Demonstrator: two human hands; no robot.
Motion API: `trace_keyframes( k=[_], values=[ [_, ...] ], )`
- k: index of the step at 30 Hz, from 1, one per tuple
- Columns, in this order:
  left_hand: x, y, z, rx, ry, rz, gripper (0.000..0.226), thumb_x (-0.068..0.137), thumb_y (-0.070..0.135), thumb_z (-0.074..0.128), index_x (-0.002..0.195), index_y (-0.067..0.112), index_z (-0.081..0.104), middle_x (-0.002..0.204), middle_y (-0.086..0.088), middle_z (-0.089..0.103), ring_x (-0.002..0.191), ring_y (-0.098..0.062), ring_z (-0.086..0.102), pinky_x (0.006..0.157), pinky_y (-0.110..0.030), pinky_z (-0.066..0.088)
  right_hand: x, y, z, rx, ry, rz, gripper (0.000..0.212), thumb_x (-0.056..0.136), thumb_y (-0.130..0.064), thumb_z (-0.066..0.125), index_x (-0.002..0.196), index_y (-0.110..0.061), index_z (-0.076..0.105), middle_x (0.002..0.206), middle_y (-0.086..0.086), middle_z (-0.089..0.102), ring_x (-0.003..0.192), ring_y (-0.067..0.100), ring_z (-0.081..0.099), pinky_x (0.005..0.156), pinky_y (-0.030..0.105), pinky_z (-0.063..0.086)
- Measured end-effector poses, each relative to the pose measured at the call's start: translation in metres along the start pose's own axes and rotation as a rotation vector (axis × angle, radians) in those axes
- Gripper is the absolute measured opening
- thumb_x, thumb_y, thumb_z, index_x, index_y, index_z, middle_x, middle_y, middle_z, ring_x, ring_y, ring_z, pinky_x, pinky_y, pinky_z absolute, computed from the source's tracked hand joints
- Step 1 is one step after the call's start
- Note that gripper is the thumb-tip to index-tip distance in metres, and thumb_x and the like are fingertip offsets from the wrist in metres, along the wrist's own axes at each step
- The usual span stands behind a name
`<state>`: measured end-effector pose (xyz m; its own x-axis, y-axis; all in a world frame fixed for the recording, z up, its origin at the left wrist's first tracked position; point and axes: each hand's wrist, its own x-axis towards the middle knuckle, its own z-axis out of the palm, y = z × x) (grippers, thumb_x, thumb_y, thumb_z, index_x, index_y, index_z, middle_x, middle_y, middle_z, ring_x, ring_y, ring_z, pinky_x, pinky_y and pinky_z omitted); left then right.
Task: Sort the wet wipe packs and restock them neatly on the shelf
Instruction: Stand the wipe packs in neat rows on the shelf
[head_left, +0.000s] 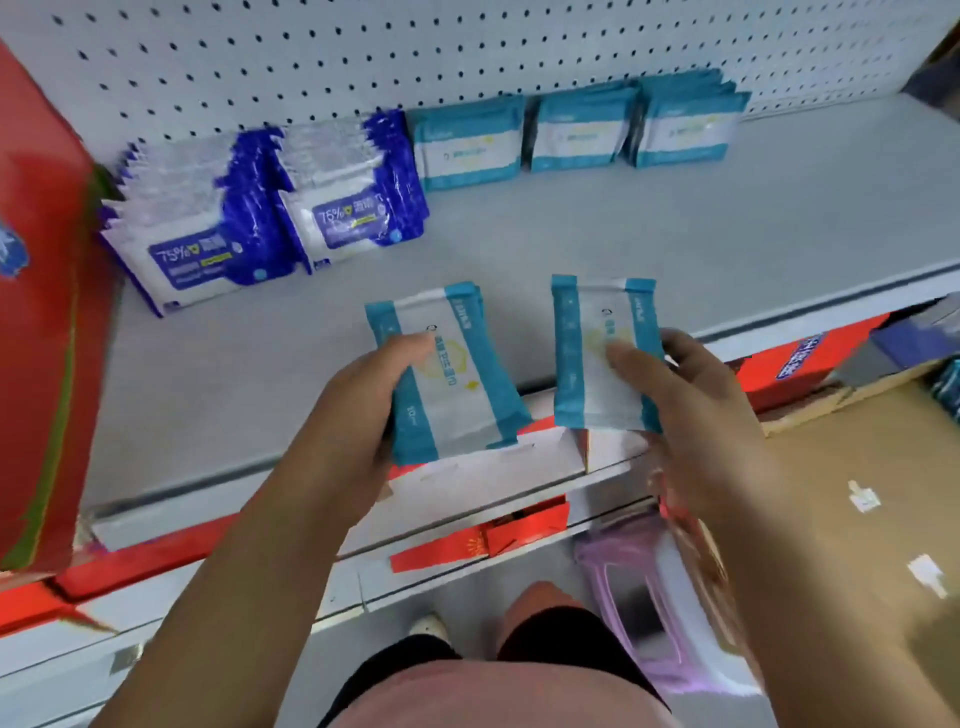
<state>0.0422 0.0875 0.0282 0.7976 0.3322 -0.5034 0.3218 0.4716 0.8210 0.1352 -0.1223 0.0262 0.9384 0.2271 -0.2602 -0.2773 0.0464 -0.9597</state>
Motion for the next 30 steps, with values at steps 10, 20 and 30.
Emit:
trace_keyframes(
  k=[10,20,30],
  values=[
    [0.098,0.041,0.053,0.116,0.017,0.011,0.029,0.093,0.037,0.070,0.112,0.016,0.075,0.103,-0.003,0.080,0.096,-0.024,0.077,0.097,-0.045,0.057,0.165,-0.050,-0.026,-1.012,0.257,-0.556,0.024,0.093,-0.022,0.065,0.116,-0.017,0.062,0.114,0.005,0.070,0.086,0.018,0.058,0.066,0.026,0.048],
    [0.173,0.074,0.093,0.050,0.066,0.110,0.033,0.092,0.036,0.073,0.118,0.018,0.070,0.104,0.000,0.080,0.094,-0.018,0.078,0.074,-0.034,0.061,0.311,-0.085,-0.009,-1.339,0.040,-0.915,0.027,0.088,-0.025,0.073,0.112,-0.014,0.071,0.105,0.011,0.065,0.106,0.034,0.051,0.087,0.043,0.040],
    [0.195,0.076,0.091,-0.009,0.015,0.033,0.028,0.093,0.034,0.070,0.117,0.020,0.070,0.106,-0.001,0.080,0.094,-0.019,0.078,0.074,-0.036,0.062,0.354,-0.081,0.000,-1.233,0.137,-1.022,0.046,0.079,-0.026,0.083,0.113,-0.008,0.058,0.111,0.011,0.056,0.100,0.028,0.052,0.088,0.039,0.045]
  ],
)
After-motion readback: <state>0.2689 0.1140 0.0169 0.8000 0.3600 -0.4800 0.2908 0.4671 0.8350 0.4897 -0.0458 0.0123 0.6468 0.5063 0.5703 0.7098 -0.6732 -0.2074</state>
